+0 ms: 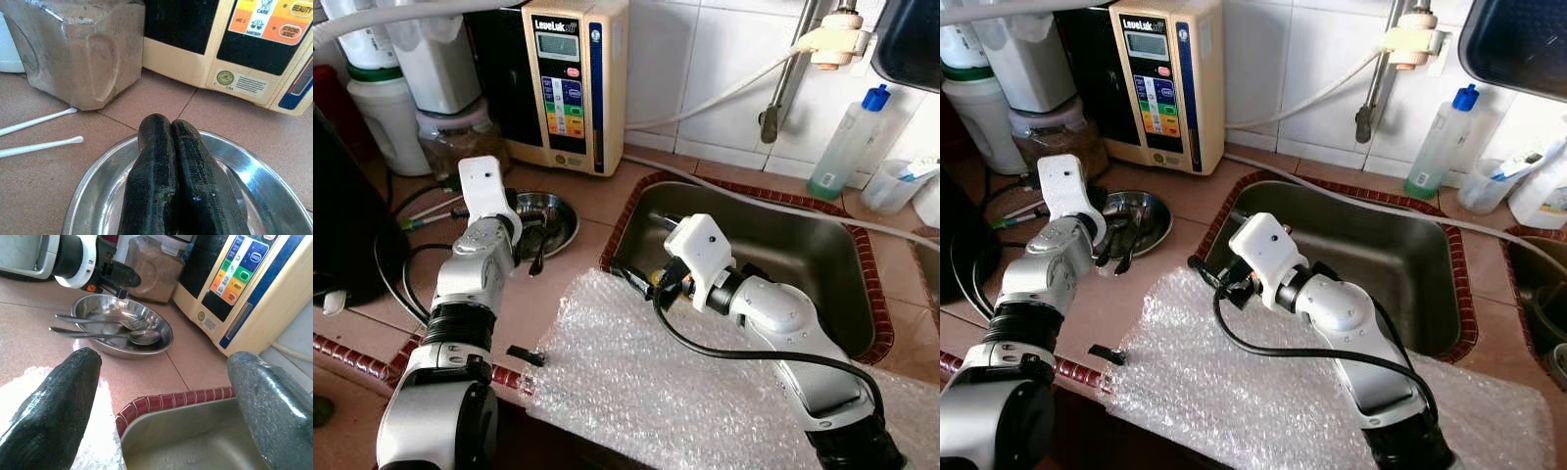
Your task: Kitchen organization
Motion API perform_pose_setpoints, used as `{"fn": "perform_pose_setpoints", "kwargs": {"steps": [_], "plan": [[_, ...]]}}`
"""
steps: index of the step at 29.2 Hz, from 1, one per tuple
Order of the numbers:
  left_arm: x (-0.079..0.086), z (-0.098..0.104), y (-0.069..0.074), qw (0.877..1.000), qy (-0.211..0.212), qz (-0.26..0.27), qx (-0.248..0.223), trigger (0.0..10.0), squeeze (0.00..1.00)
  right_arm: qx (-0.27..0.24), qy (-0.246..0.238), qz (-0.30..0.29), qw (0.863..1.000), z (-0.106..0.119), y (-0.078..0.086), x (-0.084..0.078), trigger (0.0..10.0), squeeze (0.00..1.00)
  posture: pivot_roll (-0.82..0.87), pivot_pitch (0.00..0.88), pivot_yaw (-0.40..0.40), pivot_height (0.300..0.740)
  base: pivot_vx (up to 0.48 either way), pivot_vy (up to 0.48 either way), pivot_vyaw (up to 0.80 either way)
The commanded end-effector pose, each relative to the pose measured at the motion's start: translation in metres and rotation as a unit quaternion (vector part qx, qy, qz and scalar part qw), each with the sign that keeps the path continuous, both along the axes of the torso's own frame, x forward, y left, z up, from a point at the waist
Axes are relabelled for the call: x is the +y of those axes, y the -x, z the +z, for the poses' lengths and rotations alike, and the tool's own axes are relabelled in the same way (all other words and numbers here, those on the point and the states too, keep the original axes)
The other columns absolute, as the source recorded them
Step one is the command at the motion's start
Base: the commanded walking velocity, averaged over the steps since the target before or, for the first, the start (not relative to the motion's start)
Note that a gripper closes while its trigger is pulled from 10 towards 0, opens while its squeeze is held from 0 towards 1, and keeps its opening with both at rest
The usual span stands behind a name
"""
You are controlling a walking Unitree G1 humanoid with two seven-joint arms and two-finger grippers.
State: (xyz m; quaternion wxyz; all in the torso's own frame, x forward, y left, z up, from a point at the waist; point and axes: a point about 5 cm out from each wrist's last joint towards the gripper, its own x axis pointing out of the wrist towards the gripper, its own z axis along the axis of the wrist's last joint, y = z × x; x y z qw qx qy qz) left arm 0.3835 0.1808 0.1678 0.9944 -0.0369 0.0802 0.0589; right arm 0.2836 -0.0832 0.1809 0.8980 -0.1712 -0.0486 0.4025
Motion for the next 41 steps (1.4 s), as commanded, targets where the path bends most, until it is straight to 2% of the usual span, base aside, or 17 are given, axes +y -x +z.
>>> {"fn": "perform_pose_setpoints", "kwargs": {"steps": [1, 2, 3, 4, 5, 7, 9, 10, 12, 13, 22, 25, 32, 38, 39, 41], "plan": [[-0.001, 0.003, 0.001, 1.000, -0.019, -0.003, 0.010, 0.0, 0.00, -0.008, 0.002, 0.000, 1.000, 0.004, -0.002, -0.001, 10.0, 0.00, 0.00, 0.000, 0.017, 0.740, 0.000, 0.000, 0.00], [0.000, 0.004, 0.001, 1.000, -0.017, 0.001, 0.023, 2.8, 0.00, -0.007, 0.002, 0.000, 1.000, 0.003, -0.002, -0.001, 10.0, 0.00, 0.00, 0.000, 0.018, 0.740, 0.000, 0.000, 0.00], [0.000, 0.006, 0.002, 0.999, -0.015, 0.007, 0.035, 6.7, 0.00, -0.007, 0.002, 0.000, 1.000, 0.003, -0.002, -0.001, 10.0, 0.00, 0.01, 0.000, 0.019, 0.740, 0.000, 0.000, 0.00], [0.000, 0.006, 0.002, 0.999, -0.015, 0.007, 0.035, 6.7, 0.00, -0.007, 0.002, 0.000, 1.000, 0.003, -0.002, -0.001, 10.0, 0.00, 0.01, 0.000, 0.019, 0.740, 0.000, 0.000, 0.00], [0.002, 0.007, 0.003, 0.998, -0.005, 0.017, 0.052, 10.0, 1.00, -0.006, 0.001, 0.000, 1.000, 0.003, -0.001, -0.001, 10.0, 0.00, 0.01, 0.000, 0.019, 0.740, 0.000, 0.000, 0.00], [0.002, 0.010, 0.004, 0.998, 0.006, 0.017, 0.056, 10.0, 1.00, -0.005, 0.001, 0.000, 1.000, 0.002, -0.001, -0.001, 10.0, 0.00, 0.02, 0.000, 0.021, 0.740, 0.000, 0.000, 0.00], [0.000, 0.022, 0.006, 0.998, 0.015, 0.004, 0.064, 10.0, 1.00, -0.003, -0.001, 0.002, 1.000, 0.000, -0.002, 0.001, 10.0, 0.00, 0.04, 0.000, 0.025, 0.740, 0.000, 0.000, 0.00], [0.002, 0.025, 0.007, 0.996, 0.036, 0.011, 0.085, 10.0, 1.00, -0.003, -0.003, 0.003, 1.000, 0.000, -0.002, 0.003, 10.0, 0.00, 0.05, 0.000, 0.028, 0.740, 0.000, 0.000, 0.00], [0.002, 0.025, 0.007, 0.995, 0.041, 0.012, 0.094, 10.0, 1.00, -0.003, -0.004, 0.004, 1.000, 0.000, -0.002, 0.004, 10.0, 0.00, 0.05, 0.000, 0.030, 0.740, 0.000, 0.000, 0.00], [0.003, 0.024, 0.009, 0.992, 0.055, 0.019, 0.111, 10.0, 1.00, -0.003, -0.004, 0.004, 1.000, -0.001, -0.002, 0.005, 10.0, 0.00, 0.05, 0.000, 0.033, 0.740, 0.000, 0.000, 0.00], [-0.002, 0.009, 0.017, 0.983, 0.075, 0.012, 0.165, 10.0, 1.00, -0.004, -0.004, 0.002, 1.000, -0.002, -0.002, 0.005, 10.0, 0.00, 0.05, 0.000, 0.045, 0.740, 0.000, 0.000, 0.00], [-0.004, 0.005, 0.018, 0.982, 0.058, 0.011, 0.178, 10.0, 1.00, -0.005, -0.004, 0.001, 1.000, -0.002, -0.002, 0.006, 10.0, 0.00, 0.05, 0.000, 0.050, 0.740, 0.000, 0.000, 0.00], [-0.003, -0.001, 0.020, 0.980, 0.051, 0.007, 0.192, 10.0, 1.00, -0.005, -0.005, 0.000, 1.000, -0.003, -0.001, 0.007, 10.0, 0.00, 0.05, 0.000, 0.059, 0.740, 0.000, 0.000, 0.00], [-0.006, -0.006, 0.021, 0.974, 0.075, -0.002, 0.213, 10.0, 1.00, -0.005, -0.006, 0.000, 1.000, -0.003, -0.001, 0.008, 10.0, 0.00, 0.05, 0.000, 0.062, 0.740, 0.000, 0.000, 0.00], [-0.006, -0.007, 0.021, 0.973, 0.079, -0.004, 0.217, 10.0, 0.87, -0.005, -0.006, 0.000, 1.000, -0.003, -0.001, 0.008, 10.0, 0.00, 0.05, 0.000, 0.063, 0.740, 0.000, 0.000, 0.00], [-0.007, -0.008, 0.021, 0.972, 0.087, -0.005, 0.219, 10.0, 0.87, -0.005, -0.006, -0.001, 1.000, -0.003, -0.001, 0.008, 10.0, 0.00, 0.05, 0.000, 0.064, 0.740, 0.000, 0.000, 0.00]]}}
